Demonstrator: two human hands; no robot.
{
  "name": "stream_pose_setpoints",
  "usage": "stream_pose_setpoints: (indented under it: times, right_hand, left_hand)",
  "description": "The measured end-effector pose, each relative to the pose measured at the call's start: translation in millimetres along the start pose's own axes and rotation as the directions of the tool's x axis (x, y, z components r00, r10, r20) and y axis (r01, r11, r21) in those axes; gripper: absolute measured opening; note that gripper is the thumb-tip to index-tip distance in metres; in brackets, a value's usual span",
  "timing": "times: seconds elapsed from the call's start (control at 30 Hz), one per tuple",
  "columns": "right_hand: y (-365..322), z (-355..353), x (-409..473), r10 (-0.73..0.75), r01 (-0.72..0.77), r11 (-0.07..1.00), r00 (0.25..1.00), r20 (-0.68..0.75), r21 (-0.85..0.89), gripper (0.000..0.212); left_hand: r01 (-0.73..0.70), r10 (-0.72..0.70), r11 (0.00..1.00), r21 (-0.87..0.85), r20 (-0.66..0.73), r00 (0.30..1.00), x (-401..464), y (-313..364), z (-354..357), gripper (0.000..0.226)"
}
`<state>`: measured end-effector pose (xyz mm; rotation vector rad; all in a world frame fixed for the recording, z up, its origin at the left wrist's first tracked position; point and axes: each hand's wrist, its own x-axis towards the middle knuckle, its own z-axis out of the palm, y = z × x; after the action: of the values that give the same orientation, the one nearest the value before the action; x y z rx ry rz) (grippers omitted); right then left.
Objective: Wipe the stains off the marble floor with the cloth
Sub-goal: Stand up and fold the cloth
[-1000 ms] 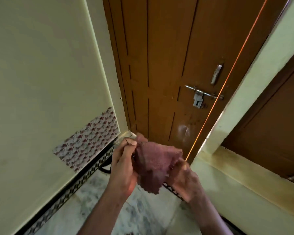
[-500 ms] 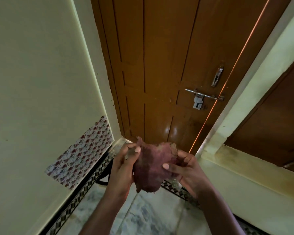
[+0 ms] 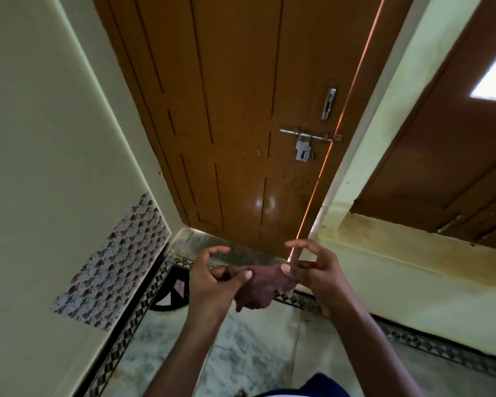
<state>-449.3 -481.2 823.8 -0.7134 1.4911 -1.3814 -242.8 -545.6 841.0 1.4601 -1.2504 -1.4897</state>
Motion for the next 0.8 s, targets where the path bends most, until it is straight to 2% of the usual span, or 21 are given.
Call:
stream_pose_setpoints:
  times: [0.1, 0.17, 0.3, 0.4, 0.53, 0.6, 0.67, 0.8]
  right_hand:
    - [3.2, -18.5, 4.2, -0.007, 0.007, 0.999, 1.0, -0.017, 0.038, 0.027]
    - [5.4, -30.2, 7.4, 0.007, -0.004, 0.997, 1.0, -0.027, 0.079, 0.022]
    - [10.3, -53.9, 15.8, -0.017, 0.019, 0.994, 1.0, -0.026, 0.112, 0.041]
    - [11.6, -85.2, 32.8, -0.042, 0.044, 0.991, 0.999, -0.023, 0.126, 0.043]
    - [15.4, -136.7, 72.0, -0.069, 0.07, 0.997, 0.997, -0.038, 0.021, 0.024]
    - [15.9, -169.7, 92.1, -0.096, 0.09, 0.99, 0.994, -0.047, -0.104, 0.017]
    - [18.0, -203.8, 107.9, -0.103, 0.086, 0.97, 0.993, -0.062, -0.226, 0.018]
    - [28.3, -274.9, 131.3, -0.134, 0.116, 0.948, 0.99, -0.04, -0.298, 0.019]
  left_hand:
    - [-0.044, 0.044, 0.999, 0.022, -0.007, 0.999, 1.8, 5.6, 19.7, 0.057]
    - [-0.076, 0.076, 0.996, 0.05, 0.001, 0.997, 4.5, 8.4, 35.7, 0.054]
    - [-0.169, 0.162, 0.974, 0.149, 0.056, 0.985, 15.6, 13.7, 71.9, 0.041]
    - [-0.29, 0.26, 0.928, 0.235, 0.152, 0.954, 24.2, 17.9, 110.9, 0.03]
    - [-0.407, 0.351, 0.806, 0.429, 0.208, 0.913, 32.7, 20.6, 167.9, 0.042]
    - [-0.437, 0.394, 0.755, 0.489, 0.194, 0.898, 36.4, 20.4, 205.1, 0.043]
    - [-0.444, 0.414, 0.719, 0.535, 0.184, 0.892, 42.0, 19.8, 242.0, 0.038]
    - [-0.412, 0.386, 0.648, 0.64, 0.191, 0.903, 52.6, 7.7, 305.7, 0.019]
